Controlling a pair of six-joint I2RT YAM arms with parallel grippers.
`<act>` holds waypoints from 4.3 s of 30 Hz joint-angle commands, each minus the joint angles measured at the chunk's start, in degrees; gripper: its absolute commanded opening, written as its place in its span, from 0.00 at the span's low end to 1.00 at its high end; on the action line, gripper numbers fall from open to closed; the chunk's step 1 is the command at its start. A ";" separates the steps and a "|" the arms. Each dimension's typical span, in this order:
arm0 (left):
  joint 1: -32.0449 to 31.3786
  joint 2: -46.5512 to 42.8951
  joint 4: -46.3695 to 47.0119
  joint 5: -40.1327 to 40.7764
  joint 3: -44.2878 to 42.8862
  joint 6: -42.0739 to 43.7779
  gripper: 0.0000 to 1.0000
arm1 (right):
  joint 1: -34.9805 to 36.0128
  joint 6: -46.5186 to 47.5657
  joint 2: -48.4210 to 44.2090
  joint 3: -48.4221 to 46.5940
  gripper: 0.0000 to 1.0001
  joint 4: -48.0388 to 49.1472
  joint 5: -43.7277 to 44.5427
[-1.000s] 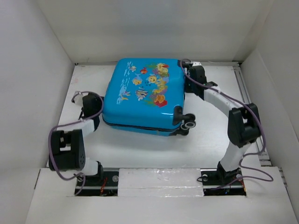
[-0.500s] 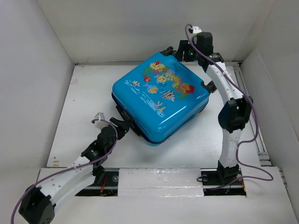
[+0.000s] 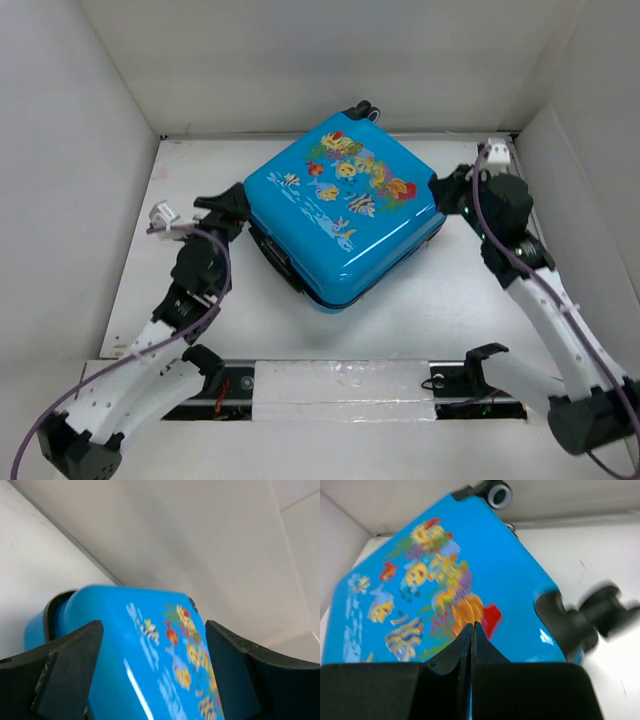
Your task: Pack the luggage
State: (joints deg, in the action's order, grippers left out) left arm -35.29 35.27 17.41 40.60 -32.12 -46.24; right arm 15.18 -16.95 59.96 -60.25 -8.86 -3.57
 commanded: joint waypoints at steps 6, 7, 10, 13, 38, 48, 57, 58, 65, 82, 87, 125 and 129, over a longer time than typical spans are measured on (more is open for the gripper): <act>20.24 41.16 0.20 -27.13 -32.76 4.75 0.83 | -0.76 -6.69 -9.52 17.51 0.00 -5.02 19.75; 21.65 44.94 -2.01 -27.76 -36.14 4.75 0.83 | -0.77 -7.56 -8.99 18.93 0.00 -4.50 19.05; 26.75 58.30 -6.92 -33.89 -47.62 5.45 0.83 | -1.29 -9.41 -7.06 22.62 0.00 -1.25 15.88; 29.74 71.32 -13.53 -41.73 -60.81 7.11 0.81 | -1.29 -9.42 -4.25 22.64 0.00 1.74 12.37; 27.91 36.72 3.25 -28.64 -15.85 -4.12 0.82 | -1.91 -5.98 31.80 -7.35 0.22 10.54 -11.38; 20.30 24.59 2.90 -39.20 -27.01 7.19 0.49 | -6.57 -7.66 14.65 10.57 0.53 13.24 -12.24; -22.70 38.30 -1.51 -20.09 -45.94 28.48 0.28 | -5.51 -8.71 -6.86 33.51 0.06 30.56 -23.75; -24.89 36.82 -0.37 -21.86 -43.93 27.35 0.25 | -5.51 -8.71 -8.27 35.10 0.08 30.57 -24.54; -46.84 30.66 -3.77 -5.32 -23.09 20.07 0.09 | -5.51 -7.12 -12.42 43.80 0.13 30.04 -32.19; -40.69 27.41 -11.45 -0.05 8.29 -24.60 0.26 | 7.14 -5.73 -2.23 37.32 0.16 27.77 -29.57; -35.20 23.89 -0.17 -2.28 12.96 -18.80 0.28 | 8.38 -3.80 2.35 33.71 0.13 27.76 -27.54; -30.63 26.96 13.97 -17.57 13.68 -10.01 0.33 | 11.27 4.30 4.28 47.06 0.04 61.77 -24.99; -30.63 29.59 14.50 -14.15 10.77 -7.91 0.33 | 14.17 2.98 3.50 47.07 0.00 57.57 -21.75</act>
State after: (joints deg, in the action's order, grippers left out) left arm -65.98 63.83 28.08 23.22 -17.21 -56.49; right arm 26.65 -12.03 64.34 -11.92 41.76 -25.93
